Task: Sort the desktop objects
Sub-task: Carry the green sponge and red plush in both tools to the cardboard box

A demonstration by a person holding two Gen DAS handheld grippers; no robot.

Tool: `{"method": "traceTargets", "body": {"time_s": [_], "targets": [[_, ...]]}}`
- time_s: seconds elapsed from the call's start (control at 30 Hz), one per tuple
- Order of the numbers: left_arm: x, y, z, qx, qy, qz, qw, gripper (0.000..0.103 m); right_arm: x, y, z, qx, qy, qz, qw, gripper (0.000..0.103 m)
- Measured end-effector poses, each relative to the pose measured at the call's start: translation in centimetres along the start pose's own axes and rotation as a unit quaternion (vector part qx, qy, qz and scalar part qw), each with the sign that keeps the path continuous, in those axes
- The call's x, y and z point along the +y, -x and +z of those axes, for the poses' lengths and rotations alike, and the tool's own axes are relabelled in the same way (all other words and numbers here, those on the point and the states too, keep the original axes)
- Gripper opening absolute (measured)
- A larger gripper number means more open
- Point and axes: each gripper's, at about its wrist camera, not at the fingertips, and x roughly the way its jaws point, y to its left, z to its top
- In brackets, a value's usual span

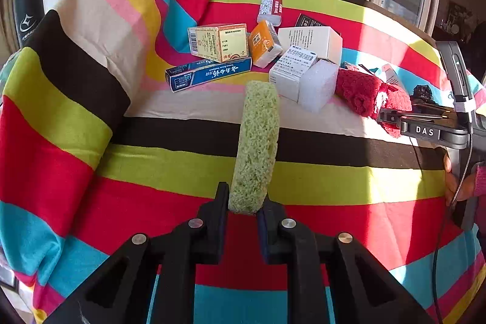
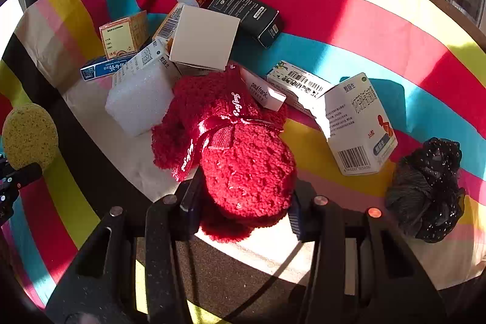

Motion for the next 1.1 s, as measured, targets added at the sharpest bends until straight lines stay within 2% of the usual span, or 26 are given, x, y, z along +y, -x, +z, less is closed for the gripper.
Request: {"method": "traceTargets", "body": {"time_s": [0.17, 0.33, 0.5, 0.67, 0.87, 1.1], "targets": [[0.1, 4.1, -3.6, -0.013, 0.011, -0.003, 0.9999, 0.017, 1.7, 4.4, -3.9, 0.012, -0.005, 0.015, 1.000, 0.049], [0.2, 5.9, -5.9, -0.012, 0.017, -0.010, 0.9997, 0.017, 3.8, 7.7, -6.1, 0.012, -0.002, -0.005, 1.000, 0.049], [-0.1, 7.1, -7.9, -0.008, 0.015, -0.013, 0.9998, 0.017, 5.2, 11.5, -9.3, -0.005, -0.018, 0.015, 1.000, 0.049], [0.1, 7.8, -10.0, -0.001, 0.024, -0.014, 0.9996, 0.017, 7.0, 12.7, -11.0, -0.005, -0.001, 0.023, 1.000, 0.050], [0.4, 9.6, -11.0, -0.011, 0.031, -0.006, 0.9994, 0.017, 9.1, 12.9, -12.2, -0.001, 0.011, 0.044, 0.999, 0.050], [2.2, 12.1, -12.8, -0.026, 0.057, 0.005, 0.9981, 0.016, 13.8, 14.1, -12.5, -0.014, 0.068, 0.070, 0.995, 0.050]]}}
